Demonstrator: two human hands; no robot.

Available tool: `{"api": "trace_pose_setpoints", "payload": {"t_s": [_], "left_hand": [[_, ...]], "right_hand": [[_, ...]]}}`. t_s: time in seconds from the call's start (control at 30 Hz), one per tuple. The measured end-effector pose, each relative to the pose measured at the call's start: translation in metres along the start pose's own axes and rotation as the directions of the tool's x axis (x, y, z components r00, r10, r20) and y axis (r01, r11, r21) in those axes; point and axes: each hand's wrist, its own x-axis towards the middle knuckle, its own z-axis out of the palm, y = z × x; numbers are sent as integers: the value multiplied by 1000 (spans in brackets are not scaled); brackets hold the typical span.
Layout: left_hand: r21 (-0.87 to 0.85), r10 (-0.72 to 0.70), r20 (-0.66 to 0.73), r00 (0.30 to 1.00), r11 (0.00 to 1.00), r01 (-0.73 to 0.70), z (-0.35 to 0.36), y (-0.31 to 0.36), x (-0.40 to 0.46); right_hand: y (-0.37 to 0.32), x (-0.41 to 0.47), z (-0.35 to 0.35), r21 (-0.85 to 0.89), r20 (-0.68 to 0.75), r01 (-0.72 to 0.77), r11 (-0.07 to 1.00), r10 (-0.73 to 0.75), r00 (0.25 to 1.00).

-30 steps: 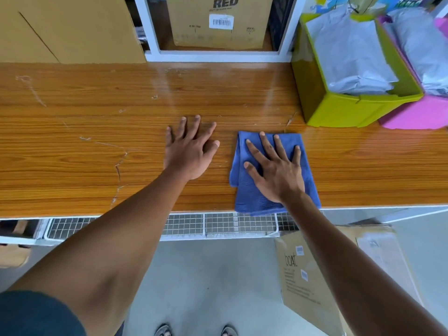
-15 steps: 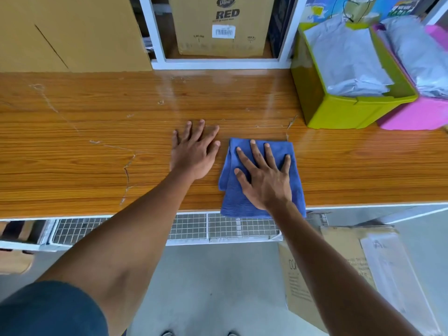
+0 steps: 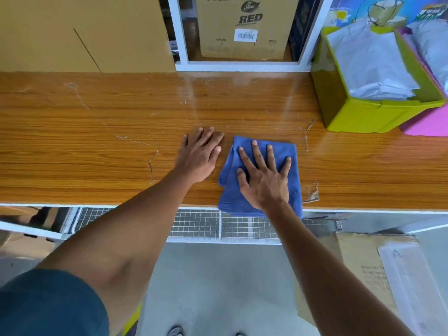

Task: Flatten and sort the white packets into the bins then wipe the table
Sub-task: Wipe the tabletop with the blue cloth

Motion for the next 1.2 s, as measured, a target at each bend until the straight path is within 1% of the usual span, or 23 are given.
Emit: {"api": "trace_pose_setpoints", "payload": {"t_s": [0.07, 0.13, 0.23, 0.3, 0.37, 0.5, 0.57, 0.63, 0.77, 0.83, 0.9, 1.0, 1.07, 1.13, 1.2], "left_hand": [[32, -89, -32, 995, 995, 90, -3, -25, -9], [39, -160, -37, 986, 986, 161, -6, -45, -9], [82, -171, -50, 984, 981, 175, -1, -48, -7], [72, -168, -58, 984, 983, 172, -1, -48, -5], [59, -170, -53, 984, 983, 173, -2, -49, -6], [49, -181, -42, 983, 982, 183, -7, -46, -8], [52, -175, -31, 984, 983, 176, -7, -46, -9], [49, -176, -39, 984, 983, 177, -6, -47, -7], [55, -166, -60, 984, 984, 169, -3, -48, -6], [57, -166, -67, 984, 984, 170, -3, -49, -6], [35, -171, -56, 984, 984, 173, -5, -48, -5], [8, -168, -50, 985, 986, 169, -8, -46, -8], [10, -167, -41, 985, 986, 167, -10, -46, -8], [11, -168, -42, 985, 986, 169, -9, -46, -8], [8, -166, -47, 985, 986, 167, -8, -47, -6]], "right_hand": [[-2, 9, -1, -6, 0, -4, 1000, 4, 1000], [1, 40, -2, -16, -2, 8, 1000, -8, 1000], [1, 90, -4, -31, 8, -12, 999, 12, 1000], [-1, 107, -4, -22, 16, -15, 1000, 16, 1000], [-6, 93, -4, -20, 15, 1, 1000, -1, 1000], [-28, 18, 4, -24, -27, 59, 998, -60, 998], [-34, 1, 6, -25, -11, 66, 998, -66, 998], [-34, 16, 4, -28, 7, 55, 998, -55, 998], [-37, 92, -2, -18, 11, 12, 1000, -12, 1000], [-42, 114, -3, -13, 25, -3, 1000, 3, 1000], [-47, 101, 0, -21, 12, 10, 1000, -9, 1000], [-55, 37, 8, -15, -41, 63, 998, -63, 997], [-59, 9, 11, -13, -23, 74, 997, -74, 997], [-59, 11, 12, -17, -3, 69, 997, -69, 998], [-56, 39, 9, -21, -8, 65, 998, -65, 998]]}}
